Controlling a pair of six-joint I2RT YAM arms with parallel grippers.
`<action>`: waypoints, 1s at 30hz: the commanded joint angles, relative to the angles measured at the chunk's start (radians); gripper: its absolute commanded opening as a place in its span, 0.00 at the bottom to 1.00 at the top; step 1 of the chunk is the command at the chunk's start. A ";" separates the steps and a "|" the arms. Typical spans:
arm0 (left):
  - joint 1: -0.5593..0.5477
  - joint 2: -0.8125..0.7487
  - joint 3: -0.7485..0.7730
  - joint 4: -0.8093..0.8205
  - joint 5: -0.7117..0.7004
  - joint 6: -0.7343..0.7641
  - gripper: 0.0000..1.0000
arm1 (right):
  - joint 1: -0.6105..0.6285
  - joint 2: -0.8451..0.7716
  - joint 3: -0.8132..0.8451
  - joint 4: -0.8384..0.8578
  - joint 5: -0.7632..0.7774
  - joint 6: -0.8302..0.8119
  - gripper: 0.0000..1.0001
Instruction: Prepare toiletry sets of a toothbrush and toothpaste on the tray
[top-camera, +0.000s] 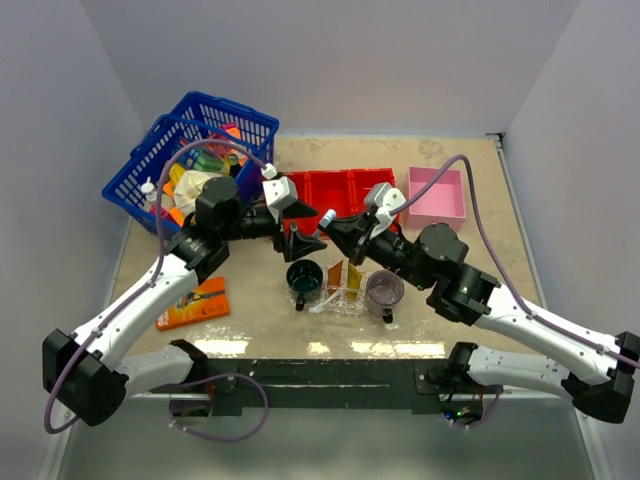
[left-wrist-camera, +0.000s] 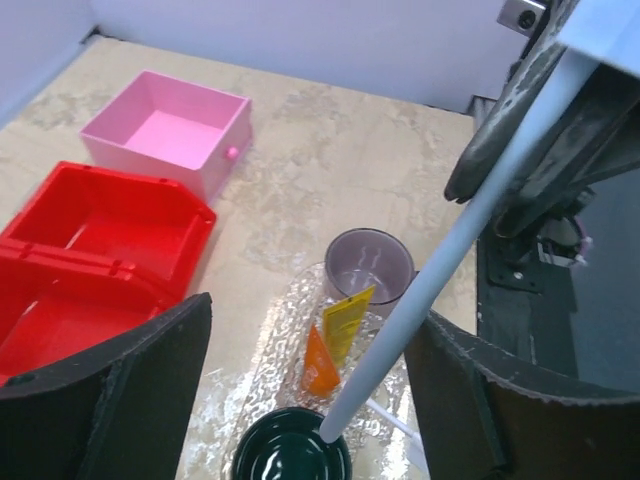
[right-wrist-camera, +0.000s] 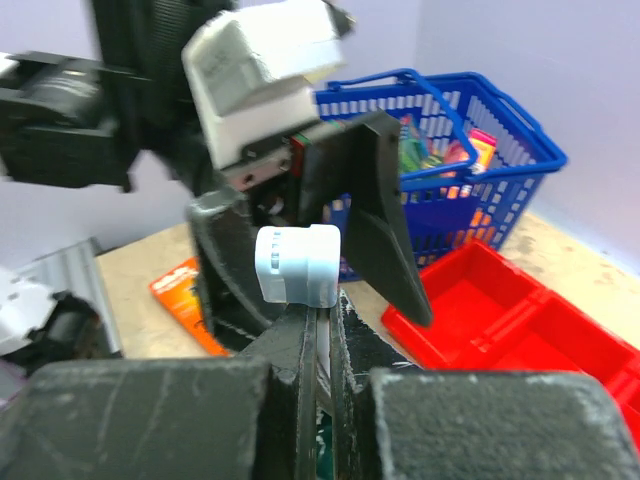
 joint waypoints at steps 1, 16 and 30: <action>0.000 0.035 0.051 0.102 0.217 -0.022 0.69 | 0.001 -0.050 -0.001 -0.002 -0.101 0.041 0.00; -0.007 0.067 0.020 0.093 0.423 -0.049 0.27 | -0.025 -0.042 0.028 -0.113 -0.138 0.031 0.00; -0.020 0.066 -0.005 0.068 0.391 -0.019 0.00 | -0.031 -0.039 0.055 -0.171 -0.122 0.031 0.06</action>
